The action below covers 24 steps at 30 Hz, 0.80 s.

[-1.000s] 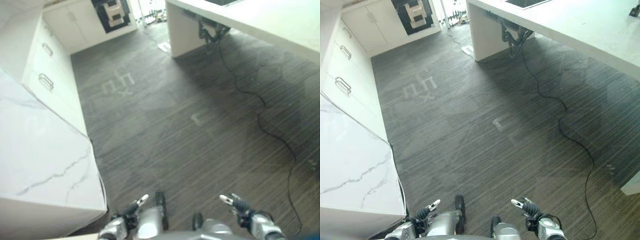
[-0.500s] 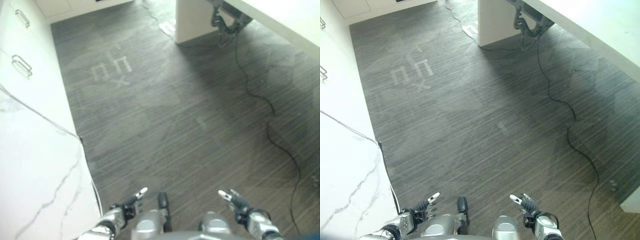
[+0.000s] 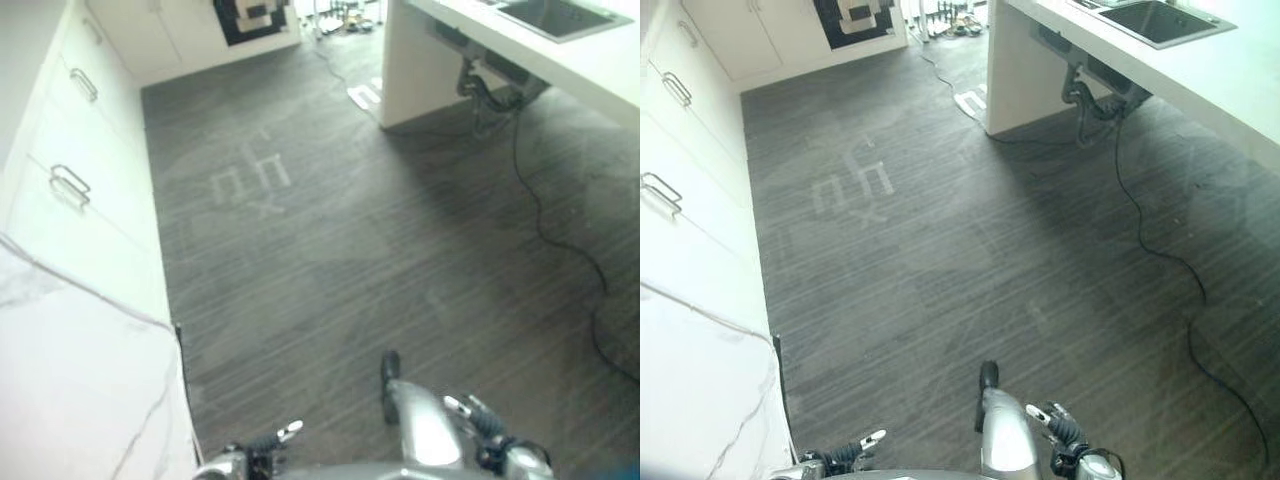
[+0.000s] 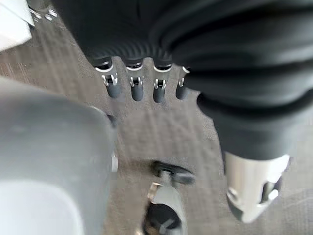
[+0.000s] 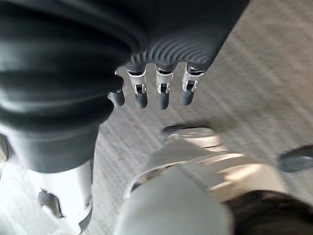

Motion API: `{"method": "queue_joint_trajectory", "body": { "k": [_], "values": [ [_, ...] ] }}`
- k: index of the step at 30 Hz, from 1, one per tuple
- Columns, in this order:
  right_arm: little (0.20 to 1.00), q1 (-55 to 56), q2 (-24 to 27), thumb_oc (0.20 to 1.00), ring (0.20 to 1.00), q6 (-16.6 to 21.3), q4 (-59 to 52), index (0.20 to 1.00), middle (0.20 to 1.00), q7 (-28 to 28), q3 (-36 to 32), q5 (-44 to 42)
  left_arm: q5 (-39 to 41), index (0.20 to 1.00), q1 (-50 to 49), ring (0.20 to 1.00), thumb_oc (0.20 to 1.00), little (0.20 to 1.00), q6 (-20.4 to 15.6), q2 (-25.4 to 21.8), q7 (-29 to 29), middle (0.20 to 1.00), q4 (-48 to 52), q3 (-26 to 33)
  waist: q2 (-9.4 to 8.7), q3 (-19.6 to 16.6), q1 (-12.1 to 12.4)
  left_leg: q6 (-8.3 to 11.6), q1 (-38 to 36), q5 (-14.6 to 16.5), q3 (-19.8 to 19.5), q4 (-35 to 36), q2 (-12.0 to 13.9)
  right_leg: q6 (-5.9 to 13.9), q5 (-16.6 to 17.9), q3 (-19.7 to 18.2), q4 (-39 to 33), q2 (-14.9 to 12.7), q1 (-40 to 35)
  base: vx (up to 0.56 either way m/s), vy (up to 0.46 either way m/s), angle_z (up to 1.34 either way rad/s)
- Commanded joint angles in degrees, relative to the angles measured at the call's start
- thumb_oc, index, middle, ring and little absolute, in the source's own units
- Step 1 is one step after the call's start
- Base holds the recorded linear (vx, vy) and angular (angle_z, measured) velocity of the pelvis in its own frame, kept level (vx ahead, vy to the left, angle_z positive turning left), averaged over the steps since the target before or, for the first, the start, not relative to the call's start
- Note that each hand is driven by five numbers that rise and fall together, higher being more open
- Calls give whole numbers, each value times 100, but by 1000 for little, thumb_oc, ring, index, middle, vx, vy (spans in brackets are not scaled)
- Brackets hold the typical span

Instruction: Place the dishes in the dishwasher.

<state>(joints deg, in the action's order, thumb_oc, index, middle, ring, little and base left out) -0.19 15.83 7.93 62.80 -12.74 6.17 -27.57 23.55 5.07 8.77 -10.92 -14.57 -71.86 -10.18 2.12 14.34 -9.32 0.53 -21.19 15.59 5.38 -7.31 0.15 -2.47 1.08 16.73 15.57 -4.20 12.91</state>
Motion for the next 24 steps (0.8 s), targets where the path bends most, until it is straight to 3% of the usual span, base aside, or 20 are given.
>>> {"method": "queue_joint_trajectory", "body": {
  "k": [1,4,5,6,7,8,9,11,12,13,14,17,19,21,22,24],
  "values": [
    [1000,-385,193,1000,1000,78,59,1000,1000,-80,66,-166,-138,1000,181,1000,1000,1000,-294,4,-63,1000,141,-11,-36,-1,-64,-187,529,119,239,-417,-249,653,-360,-152,-189,-130,-229,442,-348,-17],
    [1000,-538,272,1000,1000,28,186,1000,1000,-88,211,-8,90,1000,174,1000,1000,1000,-532,87,-84,1000,117,43,37,-144,-4,297,781,-932,116,-1750,-103,304,-664,-91,-259,96,-500,369,-316,-20],
    [1000,-579,323,1000,1000,6,211,1000,1000,-90,248,120,127,1000,175,1000,1000,1000,-600,109,-69,1000,160,102,-69,-126,109,375,1458,-1291,135,-3120,13,136,-777,-152,-371,147,-837,346,-307,-14],
    [1000,-585,323,1000,1000,-12,213,1000,1000,-82,251,152,129,1000,178,1000,1000,1000,-613,109,-61,1000,174,116,-100,-138,125,381,1611,-1373,135,-3258,24,111,-786,-151,-404,137,-882,373,-305,-9],
    [1000,-614,346,1000,1000,-49,242,1000,1000,-44,281,111,114,1000,212,1000,1000,1000,-593,133,-62,1000,238,148,-147,-48,262,252,2256,-1245,233,-3669,155,77,-892,-190,-461,175,-1192,330,-154,-25],
    [1000,-640,353,1000,1000,-60,277,1000,1000,-46,292,73,98,1000,226,1000,1000,1000,-613,136,-92,1000,265,158,-152,7,342,139,2550,-1157,277,-3451,195,84,-965,-265,-485,219,-1369,526,-63,-25],
    [1000,-685,346,1000,1000,-90,320,1000,1000,-75,293,126,135,1000,224,1000,1000,1000,-633,109,-107,1000,294,138,-154,115,446,13,2805,-1173,404,-2495,286,131,-1095,-485,-487,302,-1637,438,34,-50],
    [1000,-702,320,1000,1000,-126,327,1000,1000,-37,316,128,162,1000,220,1000,1000,1000,-622,97,-98,1000,303,123,-158,146,500,46,2968,-1369,421,-1976,351,149,-1152,-588,-523,357,-1760,471,95,-73],
    [1000,-676,286,1000,1000,-193,331,1000,1000,35,389,30,179,1000,162,1000,1000,1000,-584,100,-84,1000,276,118,-83,231,662,214,3359,-1881,199,-1199,395,156,-1260,-759,-572,510,-2029,631,123,-73],
    [1000,-651,276,1000,1000,-199,359,1000,1000,48,407,-40,135,1000,123,1000,1000,1000,-572,97,-85,1000,250,121,-54,263,738,289,3536,-2113,97,-842,490,157,-1316,-834,-603,561,-2163,801,181,-79],
    [1000,-597,284,1000,1000,-175,407,1000,1000,7,421,-86,83,1000,60,1000,1000,1000,-583,87,-73,1000,196,125,-25,309,840,352,3793,-2262,74,-193,745,181,-1405,-895,-640,573,-2370,546,146,-76],
    [1000,-564,329,1000,1000,-167,399,1000,1000,15,413,-40,64,1000,-32,1000,1000,1000,-611,88,-102,1000,144,233,2,292,837,316,3653,-2154,309,-39,915,281,-1625,-878,-508,450,-2516,484,273,-92],
    [1000,-559,328,1000,1000,-213,422,1000,1000,86,350,-21,108,1000,-75,1000,1000,1000,-579,83,-97,1000,132,310,17,240,845,283,3634,-2124,311,-203,888,307,-1846,-955,-358,402,-2647,421,299,-85],
    [1000,-504,319,1000,1000,-220,519,1000,1000,62,176,19,128,1000,-56,1000,1000,1000,-483,24,-159,1000,146,397,18,89,855,161,3454,-1931,442,-151,701,417,-2066,-955,-186,324,-2831,481,442,-85],
    [1000,-446,304,1000,1000,-211,517,1000,1000,76,46,174,145,1000,-1,1000,1000,1000,-471,-14,-186,1000,190,354,38,-20,794,0,3089,-1825,583,208,452,558,-1970,-917,253,217,-2798,407,511,-68],
    [1000,-435,258,1000,1000,-196,524,1000,1000,154,-16,243,323,1000,84,1000,1000,1000,-501,-46,-147,1000,190,266,69,-90,718,-158,2887,-1742,728,464,289,692,-1648,-866,996,135,-2566,299,433,-19]
  ]
}}
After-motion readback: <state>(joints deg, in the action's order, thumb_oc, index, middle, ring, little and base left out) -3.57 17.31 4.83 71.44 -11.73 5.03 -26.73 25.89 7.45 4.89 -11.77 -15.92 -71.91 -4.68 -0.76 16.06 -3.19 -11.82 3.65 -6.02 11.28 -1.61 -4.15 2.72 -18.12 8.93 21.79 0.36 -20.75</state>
